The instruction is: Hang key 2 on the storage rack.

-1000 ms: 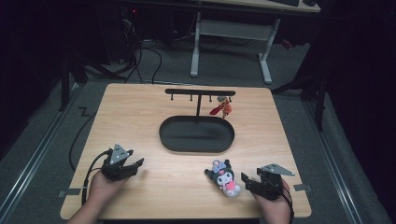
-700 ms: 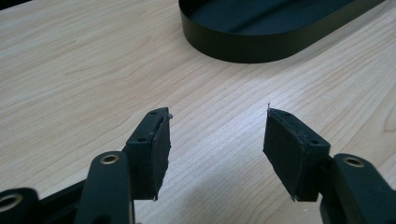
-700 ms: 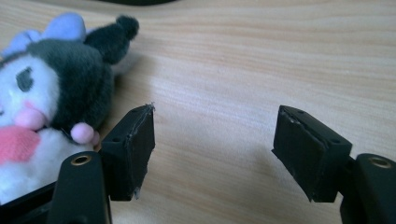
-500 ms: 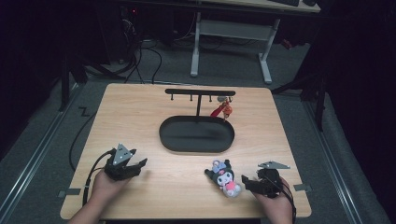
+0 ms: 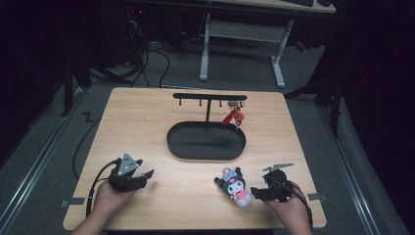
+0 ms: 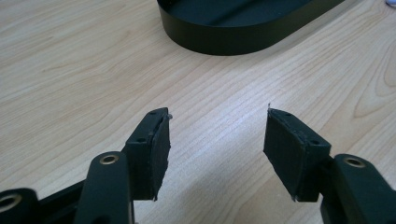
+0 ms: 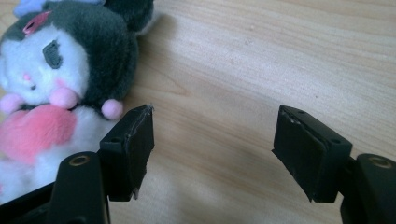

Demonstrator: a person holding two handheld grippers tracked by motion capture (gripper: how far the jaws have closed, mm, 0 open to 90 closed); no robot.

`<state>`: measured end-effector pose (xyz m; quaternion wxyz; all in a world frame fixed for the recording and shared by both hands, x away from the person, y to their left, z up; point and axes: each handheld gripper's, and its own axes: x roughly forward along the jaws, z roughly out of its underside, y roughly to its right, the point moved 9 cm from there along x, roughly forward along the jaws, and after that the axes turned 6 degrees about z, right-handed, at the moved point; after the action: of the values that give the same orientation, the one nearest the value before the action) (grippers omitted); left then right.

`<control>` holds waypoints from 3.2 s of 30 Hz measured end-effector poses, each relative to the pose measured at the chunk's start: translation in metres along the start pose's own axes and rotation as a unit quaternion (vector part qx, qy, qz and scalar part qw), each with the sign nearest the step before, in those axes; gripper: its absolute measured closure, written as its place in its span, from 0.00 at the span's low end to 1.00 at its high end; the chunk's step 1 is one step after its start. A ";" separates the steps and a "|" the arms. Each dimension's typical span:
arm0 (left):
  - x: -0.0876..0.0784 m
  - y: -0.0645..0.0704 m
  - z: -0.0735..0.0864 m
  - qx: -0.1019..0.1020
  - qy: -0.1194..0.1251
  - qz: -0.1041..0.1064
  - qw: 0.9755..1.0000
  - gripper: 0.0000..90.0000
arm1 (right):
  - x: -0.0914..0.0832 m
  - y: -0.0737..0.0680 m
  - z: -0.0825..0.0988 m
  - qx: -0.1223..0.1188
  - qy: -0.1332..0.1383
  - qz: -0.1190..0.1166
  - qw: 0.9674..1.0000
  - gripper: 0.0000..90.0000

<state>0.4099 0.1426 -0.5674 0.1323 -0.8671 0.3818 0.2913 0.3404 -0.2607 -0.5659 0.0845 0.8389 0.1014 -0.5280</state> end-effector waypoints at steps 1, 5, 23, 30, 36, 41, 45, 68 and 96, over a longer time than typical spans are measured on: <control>0.000 0.000 0.000 0.000 -0.001 0.000 1.000 0.46 | -0.001 0.000 0.000 -0.002 -0.007 -0.002 1.000 0.32; 0.002 0.001 0.001 -0.001 -0.004 0.005 1.000 0.46 | -0.004 -0.002 -0.001 -0.013 -0.033 0.001 0.999 0.32; 0.003 0.005 0.002 0.004 -0.007 0.017 1.000 0.45 | -0.017 -0.007 -0.012 -0.044 -0.091 0.010 0.995 0.28; 0.005 0.007 0.002 0.010 -0.011 0.017 1.000 0.45 | -0.029 -0.019 -0.016 -0.058 -0.095 0.000 0.994 0.22; 0.006 0.009 0.001 0.016 -0.012 0.020 1.000 0.45 | -0.035 -0.038 -0.018 -0.069 -0.094 -0.018 0.993 0.16; 0.006 0.010 0.002 0.019 -0.012 0.020 1.000 0.44 | -0.030 -0.055 -0.013 -0.084 -0.102 -0.027 0.991 0.13; 0.006 0.011 0.002 0.019 -0.013 0.020 1.000 0.44 | -0.023 -0.067 -0.009 -0.092 -0.109 -0.032 0.989 0.14; 0.007 0.012 0.002 0.022 -0.016 0.024 0.999 0.44 | 0.007 -0.074 0.003 -0.100 -0.115 -0.012 0.988 0.48; 0.000 0.013 -0.005 0.005 0.015 0.043 0.999 0.27 | -0.028 -0.063 -0.033 -0.081 -0.090 -0.028 0.992 0.53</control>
<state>0.4025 0.1314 -0.5634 0.1187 -0.8536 0.4218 0.2817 0.3407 -0.1939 -0.5290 0.1463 0.7748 0.1599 -0.5939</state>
